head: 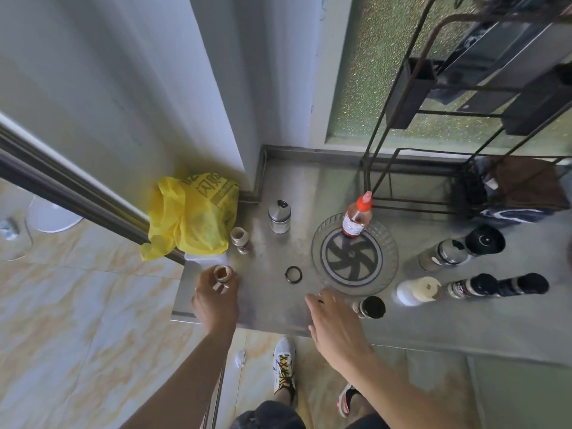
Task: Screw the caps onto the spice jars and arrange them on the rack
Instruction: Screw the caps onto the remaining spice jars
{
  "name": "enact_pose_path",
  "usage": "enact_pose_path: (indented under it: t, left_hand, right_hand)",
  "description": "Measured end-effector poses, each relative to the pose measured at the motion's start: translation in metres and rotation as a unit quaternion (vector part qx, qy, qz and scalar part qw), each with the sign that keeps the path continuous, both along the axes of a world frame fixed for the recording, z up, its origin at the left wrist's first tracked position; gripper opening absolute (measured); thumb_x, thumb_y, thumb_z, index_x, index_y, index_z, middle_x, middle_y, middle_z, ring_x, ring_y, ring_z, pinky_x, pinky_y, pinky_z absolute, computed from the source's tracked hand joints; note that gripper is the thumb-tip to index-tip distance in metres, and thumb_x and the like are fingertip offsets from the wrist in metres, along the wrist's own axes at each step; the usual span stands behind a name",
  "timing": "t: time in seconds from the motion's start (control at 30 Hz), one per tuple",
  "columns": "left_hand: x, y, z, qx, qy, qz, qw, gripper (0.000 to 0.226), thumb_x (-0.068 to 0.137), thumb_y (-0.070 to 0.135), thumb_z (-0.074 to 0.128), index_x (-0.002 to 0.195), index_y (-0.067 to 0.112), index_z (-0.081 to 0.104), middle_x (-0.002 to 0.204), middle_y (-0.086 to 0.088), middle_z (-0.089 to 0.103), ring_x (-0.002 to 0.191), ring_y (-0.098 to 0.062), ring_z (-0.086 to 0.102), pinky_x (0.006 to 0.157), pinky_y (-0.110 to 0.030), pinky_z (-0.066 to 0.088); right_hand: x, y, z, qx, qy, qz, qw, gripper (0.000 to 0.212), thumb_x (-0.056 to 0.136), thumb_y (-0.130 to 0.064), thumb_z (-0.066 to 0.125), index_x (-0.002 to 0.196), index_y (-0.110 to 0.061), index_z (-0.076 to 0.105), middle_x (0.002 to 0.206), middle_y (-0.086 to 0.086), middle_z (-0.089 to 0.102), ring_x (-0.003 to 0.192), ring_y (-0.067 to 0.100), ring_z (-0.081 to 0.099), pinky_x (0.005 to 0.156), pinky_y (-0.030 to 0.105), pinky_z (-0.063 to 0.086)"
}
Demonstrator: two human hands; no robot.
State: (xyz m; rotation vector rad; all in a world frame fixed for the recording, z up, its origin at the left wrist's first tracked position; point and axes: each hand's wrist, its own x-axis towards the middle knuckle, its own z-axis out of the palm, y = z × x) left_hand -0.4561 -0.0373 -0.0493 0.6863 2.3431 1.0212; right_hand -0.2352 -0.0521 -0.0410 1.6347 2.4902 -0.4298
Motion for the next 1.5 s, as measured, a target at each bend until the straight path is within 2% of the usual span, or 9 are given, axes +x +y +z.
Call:
enact_pose_path:
  t: [0.17, 0.3, 0.5, 0.63, 0.87, 1.17, 1.3, 1.37, 1.5]
  left_hand:
    - [0.018, -0.009, 0.015, 0.05, 0.008, -0.117, 0.992, 0.031, 0.077, 0.027, 0.084, 0.103, 0.032, 0.068, 0.096, 0.009, 0.074, 0.093, -0.014, 0.069, 0.081, -0.028, 0.054]
    - [0.042, -0.004, 0.031, 0.102, 0.008, -0.175, 0.979, 0.037, 0.077, 0.022, 0.08, 0.109, 0.036, 0.068, 0.106, 0.014, 0.069, 0.097, -0.009, 0.068, 0.087, -0.038, 0.057]
    - [0.077, 0.016, 0.055, 0.144, -0.026, -0.212, 0.966, 0.039, 0.074, 0.028, 0.082, 0.11, 0.035, 0.067, 0.098, 0.016, 0.073, 0.092, -0.002, 0.068, 0.085, -0.034, 0.058]
    - [0.096, 0.025, 0.067, 0.17, -0.036, -0.229, 0.958, 0.035, 0.074, 0.027, 0.083, 0.104, 0.036, 0.067, 0.093, 0.017, 0.074, 0.089, -0.003, 0.07, 0.082, -0.036, 0.059]
    - [0.11, 0.029, 0.081, 0.208, -0.03, -0.272, 0.939, 0.033, 0.076, 0.034, 0.079, 0.107, 0.032, 0.069, 0.097, 0.015, 0.073, 0.09, -0.003, 0.069, 0.082, -0.03, 0.058]
    - [0.104, 0.038, 0.096, 0.205, -0.007, -0.337, 0.919, 0.036, 0.079, 0.024, 0.081, 0.113, 0.029, 0.07, 0.102, 0.013, 0.071, 0.091, -0.002, 0.065, 0.081, -0.008, 0.045]
    - [0.101, 0.04, 0.098, 0.207, 0.032, -0.393, 0.896, 0.036, 0.082, 0.022, 0.079, 0.116, 0.025, 0.068, 0.104, 0.01, 0.068, 0.089, -0.004, 0.064, 0.081, -0.011, 0.047]
    - [0.1, 0.041, 0.098, 0.209, 0.041, -0.406, 0.889, 0.036, 0.083, 0.022, 0.078, 0.117, 0.024, 0.068, 0.105, 0.01, 0.067, 0.088, -0.005, 0.064, 0.08, -0.013, 0.05]
    - [0.098, 0.043, 0.095, 0.204, 0.066, -0.422, 0.881, 0.036, 0.084, 0.028, 0.077, 0.118, 0.024, 0.067, 0.108, 0.009, 0.066, 0.09, -0.008, 0.065, 0.08, -0.026, 0.055]
  right_hand:
    - [-0.015, 0.007, -0.033, -0.033, -0.011, -0.056, 0.998, 0.034, 0.082, -0.004, 0.073, 0.11, -0.015, 0.057, 0.116, 0.01, 0.057, 0.102, 0.03, 0.059, 0.067, 0.035, 0.054]
    - [-0.012, 0.022, -0.008, -0.026, 0.146, -0.121, 0.981, 0.021, 0.086, -0.02, 0.07, 0.105, -0.021, 0.061, 0.106, -0.003, 0.058, 0.098, 0.016, 0.06, 0.079, 0.023, 0.047]
    - [0.009, 0.08, 0.105, -0.099, 0.485, -0.281, 0.822, 0.029, 0.079, -0.017, 0.081, 0.105, -0.028, 0.075, 0.101, -0.006, 0.073, 0.089, 0.01, 0.072, 0.08, 0.02, 0.056]
    - [0.016, 0.097, 0.145, -0.093, 0.563, -0.286, 0.77, 0.026, 0.076, -0.012, 0.086, 0.097, -0.014, 0.072, 0.096, 0.001, 0.075, 0.085, 0.011, 0.075, 0.082, 0.03, 0.061]
    - [0.025, 0.093, 0.134, -0.018, 0.534, -0.181, 0.826, 0.028, 0.074, -0.002, 0.084, 0.085, -0.01, 0.061, 0.104, 0.004, 0.074, 0.093, 0.02, 0.075, 0.087, 0.048, 0.06]
    - [0.053, 0.11, 0.158, -0.039, 0.391, -0.017, 0.92, 0.049, 0.077, 0.0, 0.078, 0.119, -0.023, 0.07, 0.112, -0.01, 0.071, 0.106, 0.011, 0.069, 0.089, 0.032, 0.06]
    - [0.052, 0.121, 0.173, 0.006, 0.227, 0.037, 0.973, 0.024, 0.08, -0.043, 0.073, 0.094, -0.024, 0.075, 0.083, -0.007, 0.071, 0.075, 0.008, 0.069, 0.068, 0.031, 0.06]
    - [0.049, 0.122, 0.178, 0.056, 0.146, 0.033, 0.987, 0.049, 0.08, -0.069, 0.054, 0.077, -0.023, 0.068, 0.061, -0.006, 0.063, 0.056, 0.011, 0.061, 0.057, 0.029, 0.053]
    - [0.048, 0.123, 0.188, -0.04, 0.161, 0.019, 0.986, 0.033, 0.079, -0.047, 0.076, 0.105, -0.028, 0.067, 0.09, -0.011, 0.073, 0.075, 0.006, 0.07, 0.074, 0.028, 0.058]
